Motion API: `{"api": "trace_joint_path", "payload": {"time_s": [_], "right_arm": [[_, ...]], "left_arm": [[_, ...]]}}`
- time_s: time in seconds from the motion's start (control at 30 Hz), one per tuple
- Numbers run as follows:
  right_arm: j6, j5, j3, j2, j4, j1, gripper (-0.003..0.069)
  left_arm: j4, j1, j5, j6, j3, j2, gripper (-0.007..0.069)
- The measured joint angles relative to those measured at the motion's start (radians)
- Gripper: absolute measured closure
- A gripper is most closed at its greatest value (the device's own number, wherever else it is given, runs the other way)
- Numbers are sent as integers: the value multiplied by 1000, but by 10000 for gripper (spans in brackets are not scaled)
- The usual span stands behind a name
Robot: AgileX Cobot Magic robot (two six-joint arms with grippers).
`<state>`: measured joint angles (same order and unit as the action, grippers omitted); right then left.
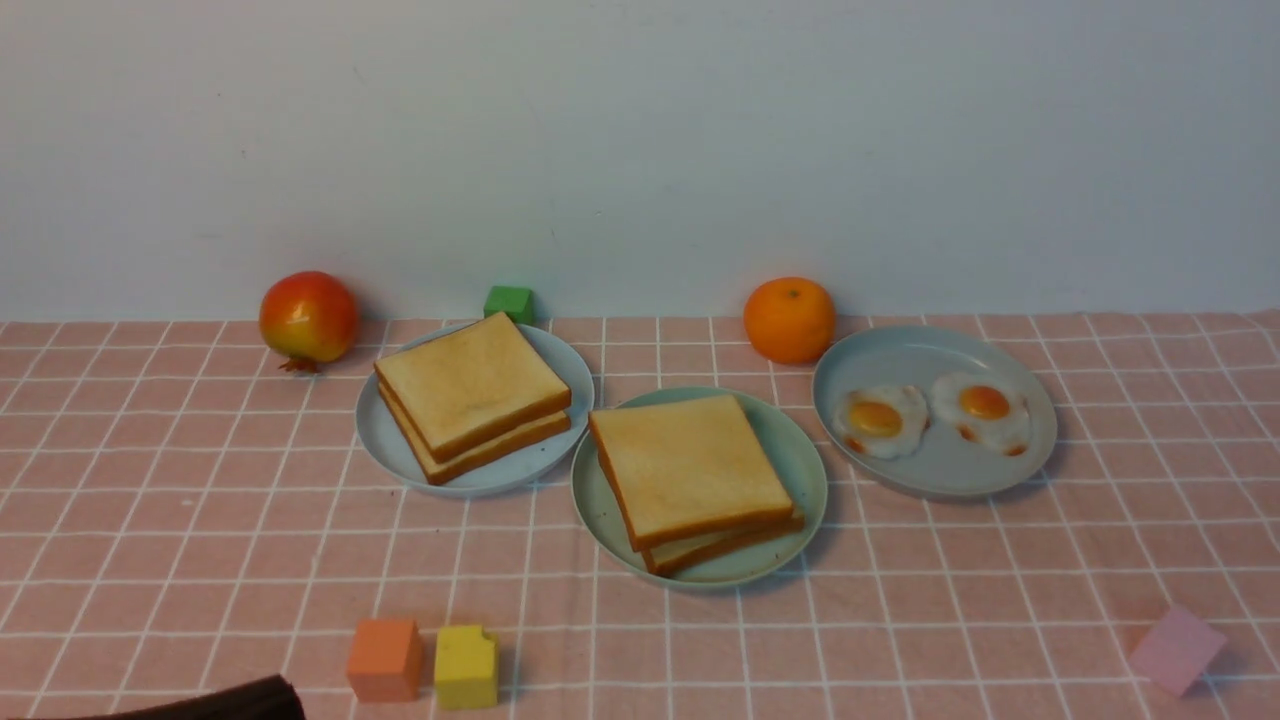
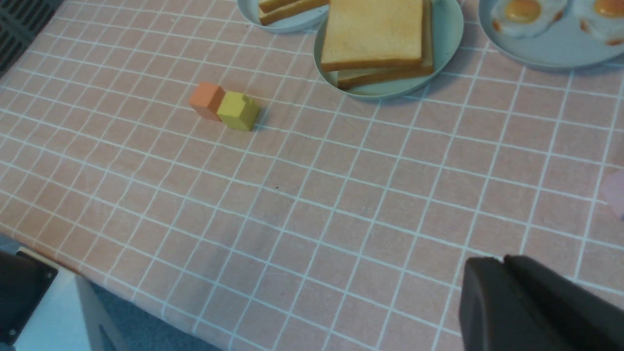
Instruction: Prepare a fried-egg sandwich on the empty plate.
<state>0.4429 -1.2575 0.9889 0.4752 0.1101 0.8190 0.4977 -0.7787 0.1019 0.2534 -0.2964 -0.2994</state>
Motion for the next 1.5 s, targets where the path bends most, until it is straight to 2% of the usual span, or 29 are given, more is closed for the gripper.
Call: {"api": "trace_joint_path", "payload": {"time_s": [0.1,0.13,0.2,0.23,0.33,0.47,0.57,0.67,0.73,1.5], "right_arm": [[0,0,-28,0,6,-82,583],[0,0,-36,-2,32,-148,584],[-1,1,-51,-13,42,-210,589],[-19,26,-84,-38,35,-283,606],[-112,253,-227,-125,11,-462,655],[-222,638,-553,-265,-22,-711,664],[-243,828,-775,-365,-34,-796,664],[-245,940,-971,-457,-33,-825,664],[-245,890,-1009,-480,-33,-825,664],[-260,863,-1011,-488,-26,-825,658]], "left_arm": [[0,0,17,0,0,0,613],[0,0,25,-1,0,0,613],[0,0,29,-1,0,0,613],[0,0,33,-1,0,0,613],[0,0,36,-1,0,0,613],[0,0,43,-2,0,0,613],[0,0,55,-3,0,0,613],[0,0,57,-3,0,0,613],[0,0,58,-3,0,0,613],[0,0,68,-3,0,0,613]]}}
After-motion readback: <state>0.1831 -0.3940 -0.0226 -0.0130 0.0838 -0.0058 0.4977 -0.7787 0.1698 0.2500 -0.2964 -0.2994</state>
